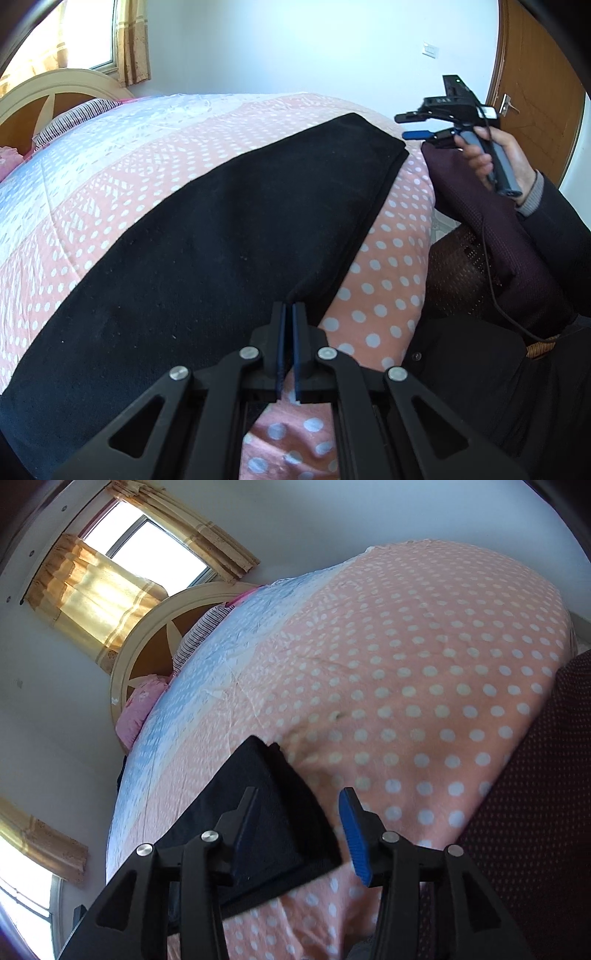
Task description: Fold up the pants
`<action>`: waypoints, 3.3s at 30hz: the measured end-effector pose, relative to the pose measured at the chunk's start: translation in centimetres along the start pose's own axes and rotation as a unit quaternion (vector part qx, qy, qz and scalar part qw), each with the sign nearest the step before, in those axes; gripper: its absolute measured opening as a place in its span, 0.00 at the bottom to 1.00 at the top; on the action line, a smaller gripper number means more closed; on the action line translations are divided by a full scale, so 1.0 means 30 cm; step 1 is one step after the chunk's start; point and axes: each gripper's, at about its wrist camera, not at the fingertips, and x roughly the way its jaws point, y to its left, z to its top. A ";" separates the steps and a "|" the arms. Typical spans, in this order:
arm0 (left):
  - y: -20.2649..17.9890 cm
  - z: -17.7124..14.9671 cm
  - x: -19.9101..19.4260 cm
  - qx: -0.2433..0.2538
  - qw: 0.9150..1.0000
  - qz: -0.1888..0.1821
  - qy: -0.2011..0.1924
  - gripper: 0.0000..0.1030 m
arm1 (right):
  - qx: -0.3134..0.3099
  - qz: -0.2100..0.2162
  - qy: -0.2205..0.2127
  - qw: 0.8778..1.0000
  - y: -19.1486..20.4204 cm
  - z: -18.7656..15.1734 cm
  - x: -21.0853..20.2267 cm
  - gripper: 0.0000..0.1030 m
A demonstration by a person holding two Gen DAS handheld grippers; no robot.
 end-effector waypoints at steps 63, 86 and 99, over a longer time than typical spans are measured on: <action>0.169 -0.153 -0.141 -0.112 0.986 0.121 -0.032 0.65 | -0.451 0.082 0.166 0.873 0.839 -0.712 0.351 0.41; 0.253 -0.212 -0.201 -0.153 0.975 0.156 -0.041 0.76 | -0.461 0.087 0.203 0.859 0.957 -0.715 0.384 0.41; 0.366 -0.379 -0.306 -0.195 0.952 0.234 -0.023 0.80 | -0.413 0.226 0.254 0.845 1.398 -0.686 0.593 0.41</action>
